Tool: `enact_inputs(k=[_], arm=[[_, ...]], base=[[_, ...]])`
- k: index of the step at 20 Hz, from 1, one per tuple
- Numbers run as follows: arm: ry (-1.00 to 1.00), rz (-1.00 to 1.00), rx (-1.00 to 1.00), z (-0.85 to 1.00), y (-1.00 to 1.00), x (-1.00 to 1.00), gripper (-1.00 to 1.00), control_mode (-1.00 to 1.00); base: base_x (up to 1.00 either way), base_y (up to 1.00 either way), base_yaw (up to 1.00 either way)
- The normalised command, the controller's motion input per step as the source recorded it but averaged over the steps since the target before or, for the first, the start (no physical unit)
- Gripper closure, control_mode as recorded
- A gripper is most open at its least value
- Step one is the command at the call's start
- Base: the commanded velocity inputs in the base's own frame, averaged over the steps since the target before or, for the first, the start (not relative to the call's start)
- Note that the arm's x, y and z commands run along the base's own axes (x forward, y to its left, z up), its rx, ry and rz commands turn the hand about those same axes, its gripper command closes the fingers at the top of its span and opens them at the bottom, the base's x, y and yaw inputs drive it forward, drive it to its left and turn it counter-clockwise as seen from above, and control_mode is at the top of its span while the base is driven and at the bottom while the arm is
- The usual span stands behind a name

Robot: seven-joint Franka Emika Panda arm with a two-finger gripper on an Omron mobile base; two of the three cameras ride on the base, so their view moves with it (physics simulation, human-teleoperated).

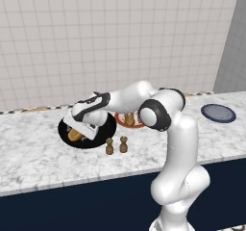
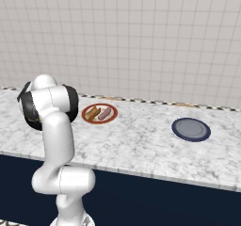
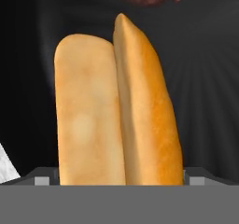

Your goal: Place one bun and one sausage from the bowl on each plate.

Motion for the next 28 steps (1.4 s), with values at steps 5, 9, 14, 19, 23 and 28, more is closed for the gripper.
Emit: enact_inputs(k=[5, 9, 14, 19, 23, 28], arm=[[0.0, 0.0, 0.0, 0.0, 0.0, 0.0, 1.0, -1.0], [0.0, 0.0, 0.0, 0.0, 0.0, 0.0, 1.0, -1.0], [0.0, 0.0, 0.0, 0.0, 0.0, 0.0, 1.0, -1.0], [0.01, 0.01, 0.0, 0.19, -0.03, 0.0, 1.0, -1.0], [0.04, 0.08, -0.01, 0.78, -0.01, -0.32, 1.0, -1.0], [-0.01, 0.1, -0.21, 0.58, -0.41, -0.41, 1.0, -1.0]], base=[[0.0, 0.0, 0.0], [0.0, 0.0, 0.0], [0.0, 0.0, 0.0], [0.0, 0.0, 0.0], [0.0, 0.0, 0.0], [0.0, 0.0, 0.0]])
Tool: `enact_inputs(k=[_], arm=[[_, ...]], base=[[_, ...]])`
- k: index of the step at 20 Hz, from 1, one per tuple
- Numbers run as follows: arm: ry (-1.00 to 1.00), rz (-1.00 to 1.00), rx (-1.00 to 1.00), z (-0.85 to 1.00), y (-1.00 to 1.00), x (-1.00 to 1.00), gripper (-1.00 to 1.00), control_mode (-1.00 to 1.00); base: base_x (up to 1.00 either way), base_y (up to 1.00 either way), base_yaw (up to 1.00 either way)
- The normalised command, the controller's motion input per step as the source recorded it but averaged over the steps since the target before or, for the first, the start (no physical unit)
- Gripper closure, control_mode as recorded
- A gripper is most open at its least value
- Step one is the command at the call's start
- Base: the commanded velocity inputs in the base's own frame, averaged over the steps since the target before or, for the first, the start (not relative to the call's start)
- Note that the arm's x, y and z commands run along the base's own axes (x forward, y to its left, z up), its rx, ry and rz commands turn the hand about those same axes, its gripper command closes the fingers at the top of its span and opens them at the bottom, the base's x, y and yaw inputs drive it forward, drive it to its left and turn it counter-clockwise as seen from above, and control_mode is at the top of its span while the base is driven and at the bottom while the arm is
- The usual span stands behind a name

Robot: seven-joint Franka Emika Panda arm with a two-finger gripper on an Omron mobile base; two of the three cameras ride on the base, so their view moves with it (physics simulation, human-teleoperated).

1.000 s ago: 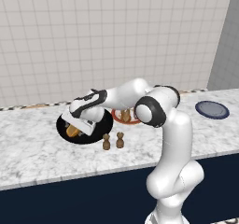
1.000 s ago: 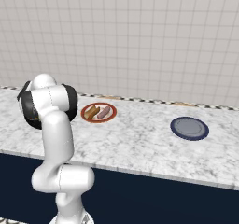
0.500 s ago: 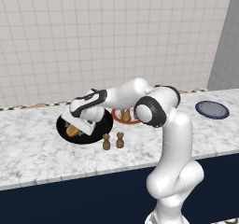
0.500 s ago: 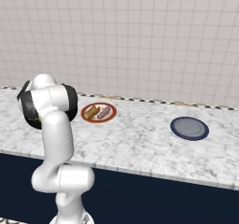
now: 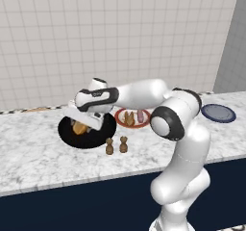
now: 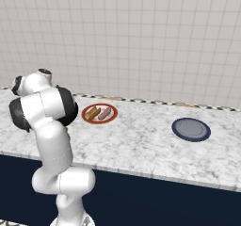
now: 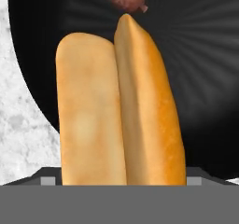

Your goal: Place one bun and one sausage from the bowl on each plate.

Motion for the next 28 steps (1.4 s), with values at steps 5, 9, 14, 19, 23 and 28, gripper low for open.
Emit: enact_inputs(k=[5, 9, 14, 19, 23, 28], arm=[[0.0, 0.17, -0.24, 0.33, -0.83, -0.33, 1.0, -1.0], [0.0, 0.18, -0.18, 0.43, -1.0, -0.1, 1.0, -1.0], [-0.04, 0.29, -0.17, 0.29, -1.0, -0.34, 1.0, -1.0], [-0.02, 0.28, -0.08, 0.22, -1.0, -0.55, 1.0, -1.0], [0.0, 0.03, 0.01, 0.0, -0.93, -0.22, 1.0, -1.0], [0.0, 0.0, 0.02, 0.02, -0.74, 0.0, 1.0, -1.0]], base=[[0.0, 0.0, 0.0], [0.0, 0.0, 0.0], [0.0, 0.0, 0.0], [0.0, 0.0, 0.0], [0.0, 0.0, 0.0], [0.0, 0.0, 0.0]])
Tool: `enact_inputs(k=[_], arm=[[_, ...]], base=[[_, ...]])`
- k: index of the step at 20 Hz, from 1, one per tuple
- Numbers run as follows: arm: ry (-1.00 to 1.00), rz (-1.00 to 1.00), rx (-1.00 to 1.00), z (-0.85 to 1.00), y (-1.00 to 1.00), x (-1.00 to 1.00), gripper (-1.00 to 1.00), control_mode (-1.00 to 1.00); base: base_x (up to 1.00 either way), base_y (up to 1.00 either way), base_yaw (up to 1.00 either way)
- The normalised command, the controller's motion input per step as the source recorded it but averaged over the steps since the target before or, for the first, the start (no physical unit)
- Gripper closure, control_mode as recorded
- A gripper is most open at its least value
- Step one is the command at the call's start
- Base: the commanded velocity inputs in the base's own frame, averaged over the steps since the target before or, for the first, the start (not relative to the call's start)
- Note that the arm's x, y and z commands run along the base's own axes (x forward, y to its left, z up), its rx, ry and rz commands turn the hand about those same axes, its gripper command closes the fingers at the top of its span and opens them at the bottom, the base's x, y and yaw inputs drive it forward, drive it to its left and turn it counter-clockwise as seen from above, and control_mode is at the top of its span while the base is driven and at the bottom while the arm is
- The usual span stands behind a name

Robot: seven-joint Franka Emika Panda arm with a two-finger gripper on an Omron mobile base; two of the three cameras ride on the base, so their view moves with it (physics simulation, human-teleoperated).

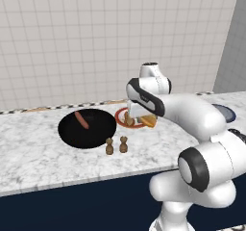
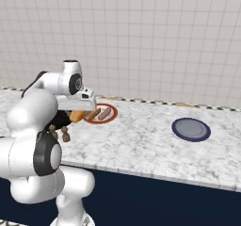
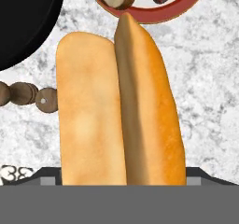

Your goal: Place one bun and one sausage from the bowl on each plate.

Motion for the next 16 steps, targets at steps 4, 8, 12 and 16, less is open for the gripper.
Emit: enact_inputs(k=[4, 8, 12, 16], arm=[[0.0, 0.0, 0.01, 0.04, -0.25, -0.03, 1.0, -1.0], [0.0, 0.0, 0.01, 0.01, -0.29, -0.03, 1.0, -1.0], [0.0, 0.0, 0.01, 0.0, -0.25, -0.04, 1.0, -1.0], [0.0, -0.01, 0.0, 0.0, -0.03, -0.03, 1.0, -1.0]], base=[[0.0, 0.0, 0.0], [0.0, 0.0, 0.0], [0.0, 0.0, 0.0], [0.0, 0.0, 0.0]])
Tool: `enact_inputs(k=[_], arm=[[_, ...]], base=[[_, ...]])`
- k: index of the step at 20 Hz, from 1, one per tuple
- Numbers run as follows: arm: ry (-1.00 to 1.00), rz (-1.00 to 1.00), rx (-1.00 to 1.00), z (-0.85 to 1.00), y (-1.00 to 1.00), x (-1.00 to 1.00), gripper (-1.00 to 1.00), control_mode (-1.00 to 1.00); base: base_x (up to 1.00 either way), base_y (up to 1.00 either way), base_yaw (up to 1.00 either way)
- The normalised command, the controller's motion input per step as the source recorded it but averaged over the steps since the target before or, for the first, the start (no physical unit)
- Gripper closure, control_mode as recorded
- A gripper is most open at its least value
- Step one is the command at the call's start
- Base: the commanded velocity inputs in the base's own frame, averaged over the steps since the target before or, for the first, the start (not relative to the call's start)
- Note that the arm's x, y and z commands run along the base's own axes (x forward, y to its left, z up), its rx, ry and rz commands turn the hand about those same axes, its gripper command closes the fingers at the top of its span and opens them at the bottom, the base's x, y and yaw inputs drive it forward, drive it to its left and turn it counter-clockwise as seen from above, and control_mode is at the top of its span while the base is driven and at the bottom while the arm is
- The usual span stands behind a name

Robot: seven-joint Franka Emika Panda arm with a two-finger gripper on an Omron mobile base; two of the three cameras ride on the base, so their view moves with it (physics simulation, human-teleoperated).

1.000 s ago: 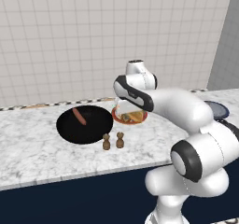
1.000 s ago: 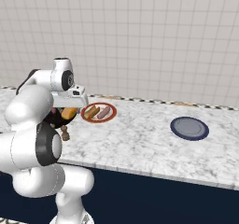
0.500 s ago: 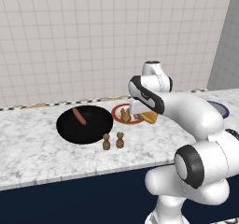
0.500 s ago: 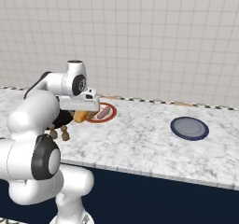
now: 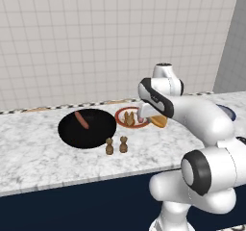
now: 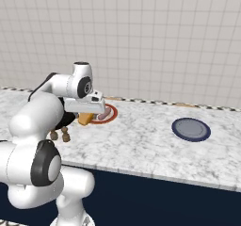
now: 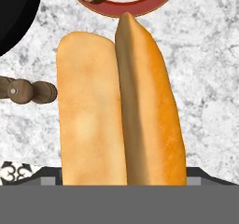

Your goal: Place one bun and one sausage from the bowl on each plate.

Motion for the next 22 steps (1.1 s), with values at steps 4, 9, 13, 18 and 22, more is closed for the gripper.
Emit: enact_inputs(k=[4, 9, 13, 18, 22], arm=[[0.0, 0.0, 0.0, 0.0, 0.0, 0.0, 1.0, -1.0], [0.0, 0.0, 0.0, 0.0, 0.0, 0.0, 1.0, 1.0], [0.0, 0.0, 0.0, 0.0, 0.0, 0.0, 1.0, 1.0], [0.0, 0.0, 0.0, 0.0, 0.0, 0.0, 1.0, 1.0], [0.0, 0.0, 0.0, 0.0, 0.0, 0.0, 1.0, 1.0]], base=[[0.0, 0.0, 0.0], [-0.24, -0.56, 0.0], [-0.24, -1.0, 0.0], [-0.05, -0.93, -0.03], [0.01, -0.7, -0.12]])
